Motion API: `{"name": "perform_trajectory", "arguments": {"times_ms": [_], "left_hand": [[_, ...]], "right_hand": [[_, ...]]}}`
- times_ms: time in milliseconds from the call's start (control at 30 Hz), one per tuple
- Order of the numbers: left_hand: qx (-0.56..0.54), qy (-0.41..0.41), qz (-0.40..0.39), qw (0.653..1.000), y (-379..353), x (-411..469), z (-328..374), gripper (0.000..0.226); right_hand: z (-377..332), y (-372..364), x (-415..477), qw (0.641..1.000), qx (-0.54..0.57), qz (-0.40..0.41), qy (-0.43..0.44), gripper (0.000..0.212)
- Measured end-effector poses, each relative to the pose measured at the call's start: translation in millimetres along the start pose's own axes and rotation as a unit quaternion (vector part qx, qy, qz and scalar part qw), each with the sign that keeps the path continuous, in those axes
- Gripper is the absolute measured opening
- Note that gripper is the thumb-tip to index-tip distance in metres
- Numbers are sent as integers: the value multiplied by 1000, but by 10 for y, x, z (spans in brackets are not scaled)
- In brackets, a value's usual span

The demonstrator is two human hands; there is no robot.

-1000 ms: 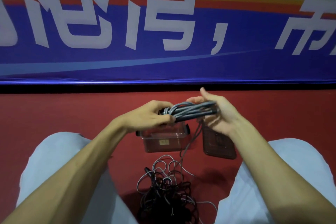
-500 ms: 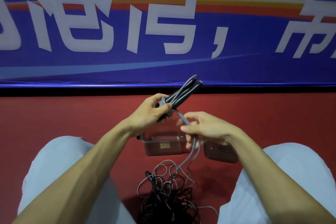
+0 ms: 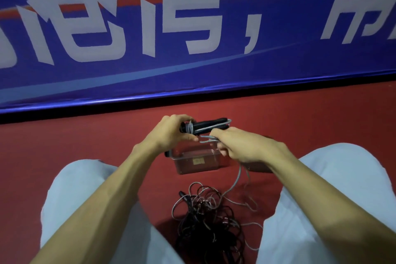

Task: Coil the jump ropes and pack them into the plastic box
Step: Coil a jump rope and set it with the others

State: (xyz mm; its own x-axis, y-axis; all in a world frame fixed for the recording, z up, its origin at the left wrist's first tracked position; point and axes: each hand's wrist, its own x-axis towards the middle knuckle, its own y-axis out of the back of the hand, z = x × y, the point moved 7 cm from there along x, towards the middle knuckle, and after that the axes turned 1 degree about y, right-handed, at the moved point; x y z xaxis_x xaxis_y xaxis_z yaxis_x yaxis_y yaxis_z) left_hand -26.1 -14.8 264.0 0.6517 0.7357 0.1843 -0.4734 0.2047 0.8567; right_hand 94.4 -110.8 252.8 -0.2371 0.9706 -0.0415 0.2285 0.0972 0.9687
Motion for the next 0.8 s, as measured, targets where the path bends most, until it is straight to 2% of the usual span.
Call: {"name": "perform_trajectory", "arguments": {"times_ms": [133,233,400,500,567,667,733,800], "left_hand": [[56,-21,-85,995,-165,-48,54,57],[67,-27,-130,989,-251,-98,114,45],[82,-63,-127,987,-262,-136,234,35],[87,-85,-145,982,-311,-180,308,43],[88,-87,-147,981,-335,-211,358,51],[104,-122,-107,981,-296,-236,437,34],[71,-146,-102,981,-262,-247,470,27],[11,-148,-115,982,-217,-248,467,18]], "right_hand": [[-73,143,-16,994,-67,76,35,31],[-84,245,-39,989,-65,123,43,38],[20,424,-102,974,6,228,20,12],[104,496,-139,963,10,266,-30,16],[113,504,-150,959,5,276,-57,27],[192,489,-132,954,36,279,-108,36],[331,469,-122,946,113,268,-143,37],[442,421,-101,935,220,235,-148,28]]}}
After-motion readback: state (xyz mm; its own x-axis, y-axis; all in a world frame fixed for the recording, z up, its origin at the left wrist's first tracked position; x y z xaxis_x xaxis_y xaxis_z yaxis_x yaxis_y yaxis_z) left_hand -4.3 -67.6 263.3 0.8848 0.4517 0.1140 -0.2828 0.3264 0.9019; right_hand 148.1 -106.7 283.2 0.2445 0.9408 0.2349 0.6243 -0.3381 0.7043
